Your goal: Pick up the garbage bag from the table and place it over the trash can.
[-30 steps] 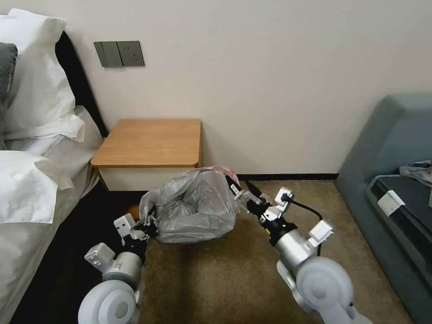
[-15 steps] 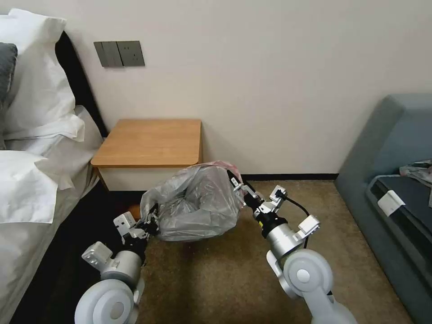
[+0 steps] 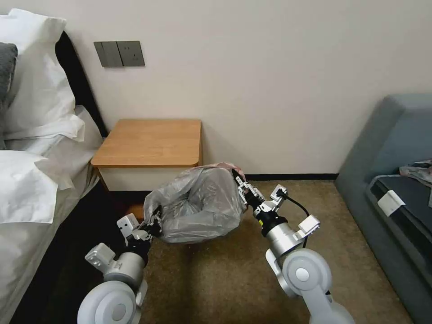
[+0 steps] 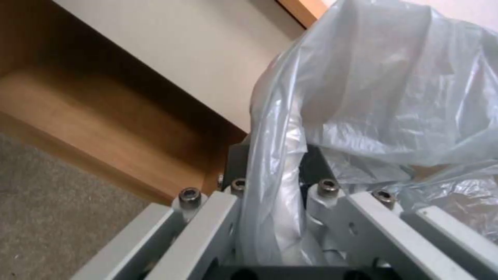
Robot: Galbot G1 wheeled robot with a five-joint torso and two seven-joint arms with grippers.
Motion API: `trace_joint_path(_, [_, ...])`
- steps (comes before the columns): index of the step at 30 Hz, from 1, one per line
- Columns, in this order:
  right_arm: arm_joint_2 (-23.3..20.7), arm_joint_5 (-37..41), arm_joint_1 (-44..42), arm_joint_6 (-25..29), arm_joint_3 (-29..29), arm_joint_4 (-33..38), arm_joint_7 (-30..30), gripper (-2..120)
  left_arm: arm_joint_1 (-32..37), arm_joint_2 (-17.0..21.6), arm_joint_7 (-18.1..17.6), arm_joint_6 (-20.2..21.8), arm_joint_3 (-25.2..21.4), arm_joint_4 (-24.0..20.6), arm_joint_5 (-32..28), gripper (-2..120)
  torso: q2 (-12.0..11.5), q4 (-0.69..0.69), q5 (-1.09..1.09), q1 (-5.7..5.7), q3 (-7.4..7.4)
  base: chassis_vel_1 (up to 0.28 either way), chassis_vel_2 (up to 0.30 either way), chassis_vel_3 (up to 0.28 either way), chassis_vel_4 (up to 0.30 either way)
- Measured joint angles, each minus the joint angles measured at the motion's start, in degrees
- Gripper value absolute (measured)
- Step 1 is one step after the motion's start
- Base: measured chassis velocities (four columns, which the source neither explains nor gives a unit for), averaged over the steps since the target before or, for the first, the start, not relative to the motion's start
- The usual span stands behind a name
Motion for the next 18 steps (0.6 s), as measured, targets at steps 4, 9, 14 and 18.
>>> trace_joint_path(4, [0.0, 0.02, -0.19, 0.14, 0.2, 0.0, 0.01, 0, 0.17, -0.52, -0.02, 0.0, 0.13, -0.28, -0.28, 5, 0.0, 0.0, 0.0, 0.0, 0.0, 0.0, 0.0, 0.0, 0.0])
trace_joint_path(9, [-0.09, 0.03, -0.09, 0.31, 0.65, -0.58, 0.02, 0, 0.49, -0.89, -0.01, 0.42, 0.26, -0.79, -0.98, 5, 0.0, 0.0, 0.0, 0.0, 0.0, 0.0, 0.0, 0.0, 0.0])
trace_joint_path(14, [-0.66, -0.05, 1.62, 0.59, 1.33, -2.57, 0.09, 0, 1.15, -0.94, 0.7, 1.44, 0.19, -1.59, -1.8, 5, 0.0, 0.0, 0.0, 0.0, 0.0, 0.0, 0.0, 0.0, 0.0])
trace_joint_path(18, [-1.51, -0.17, 3.16, 0.57, 1.49, -4.12, 0.84, 0, 1.79, -0.9, 2.27, 2.0, -0.04, -1.8, -1.82, 5, 0.0, 0.0, 0.0, 0.0, 0.0, 0.0, 0.0, 0.0, 0.0])
